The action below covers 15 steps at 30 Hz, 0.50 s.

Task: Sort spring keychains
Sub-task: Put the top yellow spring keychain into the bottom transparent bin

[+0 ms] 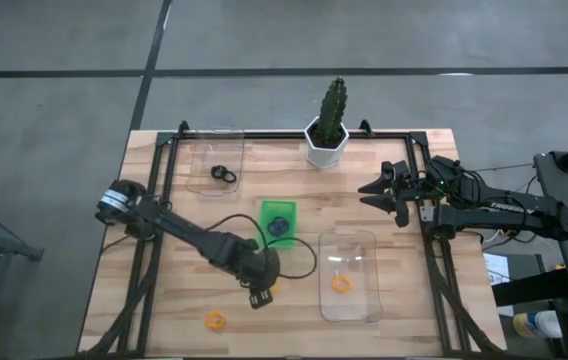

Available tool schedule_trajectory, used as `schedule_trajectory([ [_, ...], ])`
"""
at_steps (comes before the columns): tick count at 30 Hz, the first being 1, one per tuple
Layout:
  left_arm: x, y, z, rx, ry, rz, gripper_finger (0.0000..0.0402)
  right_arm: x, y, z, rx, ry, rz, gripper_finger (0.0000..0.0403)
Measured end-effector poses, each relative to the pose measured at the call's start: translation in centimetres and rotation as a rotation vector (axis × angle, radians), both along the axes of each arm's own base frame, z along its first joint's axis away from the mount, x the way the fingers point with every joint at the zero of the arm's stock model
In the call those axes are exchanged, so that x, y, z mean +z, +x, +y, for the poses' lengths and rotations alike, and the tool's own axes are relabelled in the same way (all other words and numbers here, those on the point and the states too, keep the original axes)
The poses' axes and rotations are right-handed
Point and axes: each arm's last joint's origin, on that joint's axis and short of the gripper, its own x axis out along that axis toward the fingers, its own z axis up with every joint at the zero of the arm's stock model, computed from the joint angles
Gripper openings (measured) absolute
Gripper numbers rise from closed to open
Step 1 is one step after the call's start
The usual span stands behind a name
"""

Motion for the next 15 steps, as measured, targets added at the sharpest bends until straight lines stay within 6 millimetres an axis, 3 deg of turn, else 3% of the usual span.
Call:
schedule_trajectory([
  [8,-2.2,-0.2,-0.2,0.098,0.013,-0.068,0.0117,0.0,0.0,0.0,-0.001,0.005,0.0,0.0155],
  [15,-2.6,-0.3,0.0,0.158,0.012,-0.068,0.0117,0.0,0.0,0.0,-0.004,0.033,0.002,0.0155],
])
